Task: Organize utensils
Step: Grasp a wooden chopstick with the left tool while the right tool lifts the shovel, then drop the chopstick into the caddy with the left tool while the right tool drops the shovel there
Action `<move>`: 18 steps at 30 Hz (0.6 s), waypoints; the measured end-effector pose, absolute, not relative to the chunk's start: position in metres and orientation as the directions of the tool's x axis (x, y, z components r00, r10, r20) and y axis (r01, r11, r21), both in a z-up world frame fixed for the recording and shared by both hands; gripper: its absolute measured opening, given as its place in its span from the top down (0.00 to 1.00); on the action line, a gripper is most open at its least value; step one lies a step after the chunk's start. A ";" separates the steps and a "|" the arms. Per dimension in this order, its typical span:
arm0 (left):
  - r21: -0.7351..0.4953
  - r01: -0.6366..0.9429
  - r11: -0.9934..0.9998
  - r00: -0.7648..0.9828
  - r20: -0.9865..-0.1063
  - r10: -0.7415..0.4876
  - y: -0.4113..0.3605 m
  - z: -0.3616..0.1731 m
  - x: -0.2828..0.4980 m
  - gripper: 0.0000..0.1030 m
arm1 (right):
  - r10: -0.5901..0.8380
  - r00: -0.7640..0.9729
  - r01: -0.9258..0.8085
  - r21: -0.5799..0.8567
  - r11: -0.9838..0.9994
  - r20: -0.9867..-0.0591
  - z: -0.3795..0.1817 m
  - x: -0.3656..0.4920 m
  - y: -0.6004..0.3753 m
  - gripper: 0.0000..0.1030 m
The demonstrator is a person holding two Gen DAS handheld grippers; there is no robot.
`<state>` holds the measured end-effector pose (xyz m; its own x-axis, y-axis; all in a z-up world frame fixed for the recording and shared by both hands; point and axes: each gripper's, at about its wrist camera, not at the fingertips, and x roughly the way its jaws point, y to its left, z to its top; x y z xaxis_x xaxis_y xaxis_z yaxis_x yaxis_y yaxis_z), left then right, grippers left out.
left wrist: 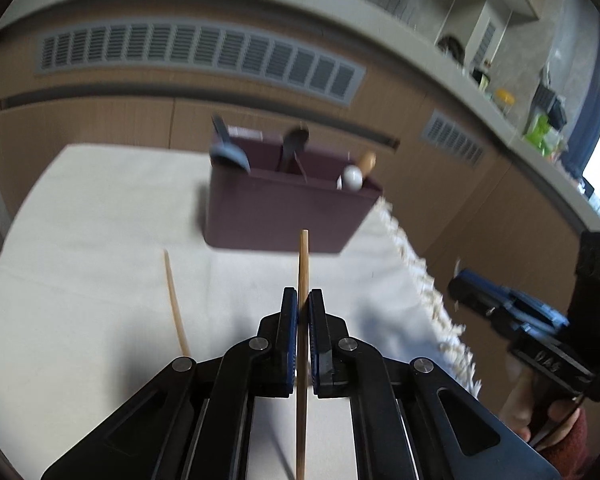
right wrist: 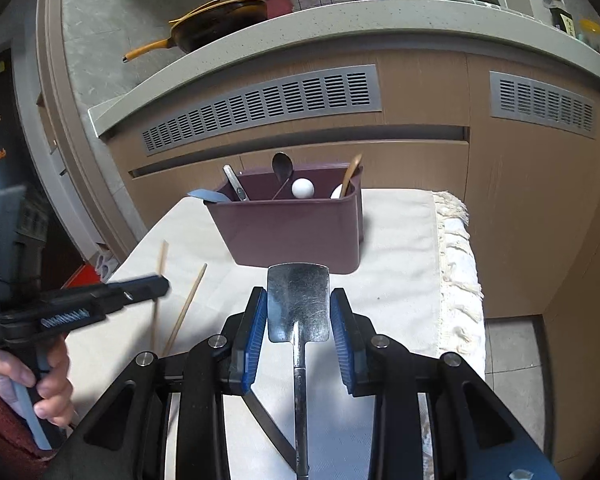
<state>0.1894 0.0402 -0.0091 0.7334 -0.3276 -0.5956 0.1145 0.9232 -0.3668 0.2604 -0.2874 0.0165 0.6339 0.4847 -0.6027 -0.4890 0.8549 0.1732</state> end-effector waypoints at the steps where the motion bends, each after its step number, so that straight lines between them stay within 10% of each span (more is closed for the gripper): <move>1: -0.371 0.116 0.921 0.742 -0.584 -0.329 0.044 -0.005 0.188 0.95 | 0.485 0.635 -0.491 0.171 0.855 -0.602 0.018 0.261 -0.284 0.72; 18: -0.337 0.233 0.912 0.931 -0.194 -0.310 0.100 0.150 0.277 0.95 | 0.509 0.845 -0.483 0.173 0.858 -0.165 0.153 0.352 -0.241 0.72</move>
